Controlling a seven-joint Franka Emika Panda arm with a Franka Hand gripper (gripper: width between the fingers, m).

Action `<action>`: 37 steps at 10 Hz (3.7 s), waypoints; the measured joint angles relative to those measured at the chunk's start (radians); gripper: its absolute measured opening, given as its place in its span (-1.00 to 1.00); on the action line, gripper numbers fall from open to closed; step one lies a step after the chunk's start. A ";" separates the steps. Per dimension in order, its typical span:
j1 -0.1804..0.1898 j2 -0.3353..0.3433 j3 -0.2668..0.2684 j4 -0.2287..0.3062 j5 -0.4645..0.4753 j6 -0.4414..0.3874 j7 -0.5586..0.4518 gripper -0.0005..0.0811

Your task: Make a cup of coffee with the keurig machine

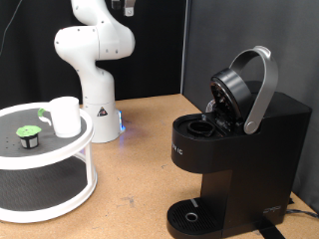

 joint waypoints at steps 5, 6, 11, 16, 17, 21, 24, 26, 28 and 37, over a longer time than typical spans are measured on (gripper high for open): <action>-0.021 -0.002 -0.135 0.003 -0.039 -0.004 -0.141 0.98; -0.020 -0.002 -0.134 0.001 -0.038 -0.004 -0.141 0.98; -0.039 -0.001 -0.220 0.001 -0.102 -0.004 -0.224 0.98; -0.077 0.019 -0.354 0.040 -0.200 -0.004 -0.334 0.98; -0.079 0.025 -0.379 0.050 -0.213 -0.004 -0.355 0.98; -0.076 0.037 -0.407 0.061 -0.221 0.003 -0.403 0.98; -0.043 0.036 -0.475 0.038 -0.186 -0.007 -0.598 0.98; -0.037 0.075 -0.489 -0.004 -0.204 0.039 -0.616 0.98; -0.038 0.106 -0.488 -0.006 -0.206 0.057 -0.616 0.98; 0.073 0.242 -0.638 -0.050 -0.132 0.257 -0.955 0.98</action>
